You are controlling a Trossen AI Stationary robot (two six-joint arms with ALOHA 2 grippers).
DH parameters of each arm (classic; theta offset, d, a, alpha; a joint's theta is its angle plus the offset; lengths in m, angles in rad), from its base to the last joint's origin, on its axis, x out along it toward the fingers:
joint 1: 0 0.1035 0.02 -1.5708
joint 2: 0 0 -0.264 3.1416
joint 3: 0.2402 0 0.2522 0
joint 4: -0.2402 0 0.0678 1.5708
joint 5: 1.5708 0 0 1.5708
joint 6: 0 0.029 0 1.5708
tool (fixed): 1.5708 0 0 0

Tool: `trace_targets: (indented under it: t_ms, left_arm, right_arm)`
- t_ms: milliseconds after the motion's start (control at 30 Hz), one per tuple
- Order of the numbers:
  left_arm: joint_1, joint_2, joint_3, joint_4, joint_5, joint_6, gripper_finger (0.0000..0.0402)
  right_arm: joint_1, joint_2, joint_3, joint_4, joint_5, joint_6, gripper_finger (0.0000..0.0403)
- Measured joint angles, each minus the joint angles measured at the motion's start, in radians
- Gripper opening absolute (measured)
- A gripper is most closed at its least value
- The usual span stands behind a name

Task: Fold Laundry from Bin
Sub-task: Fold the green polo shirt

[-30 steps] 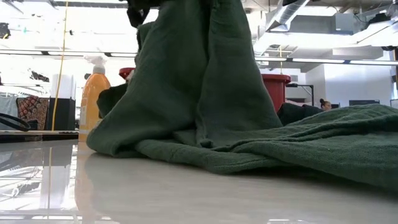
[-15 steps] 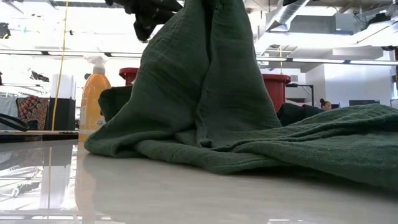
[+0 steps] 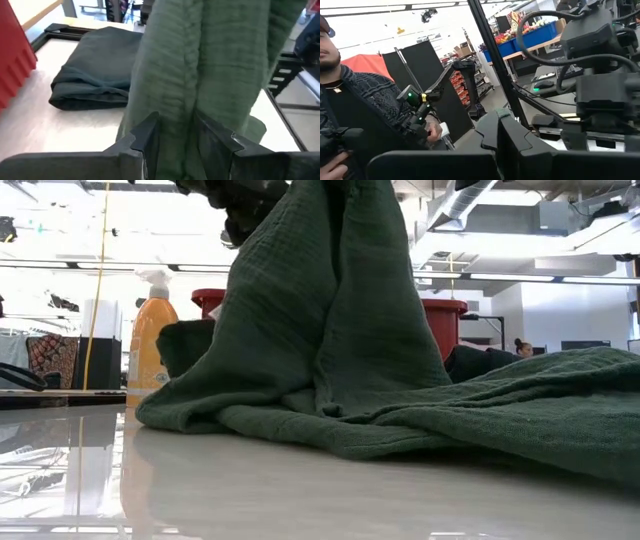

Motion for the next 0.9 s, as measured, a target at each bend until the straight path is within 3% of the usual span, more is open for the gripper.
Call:
trace_targets:
  t_ms: [433,733,900]
  left_arm:
    - [-0.001,0.020,0.000,-0.013,-0.029,0.074,0.0117]
    - [-0.003,0.013,0.000,0.008,-0.032,0.086,0.0200]
    - [-0.009,0.018,0.000,0.009,0.024,0.078,0.0234]
  right_arm:
    - [-0.002,0.000,0.000,0.000,-0.002,0.000,0.0024]
    - [-0.002,0.000,0.000,0.001,-0.002,0.002,0.0024]
    - [-0.001,0.000,0.000,0.000,-0.002,0.002,0.0024]
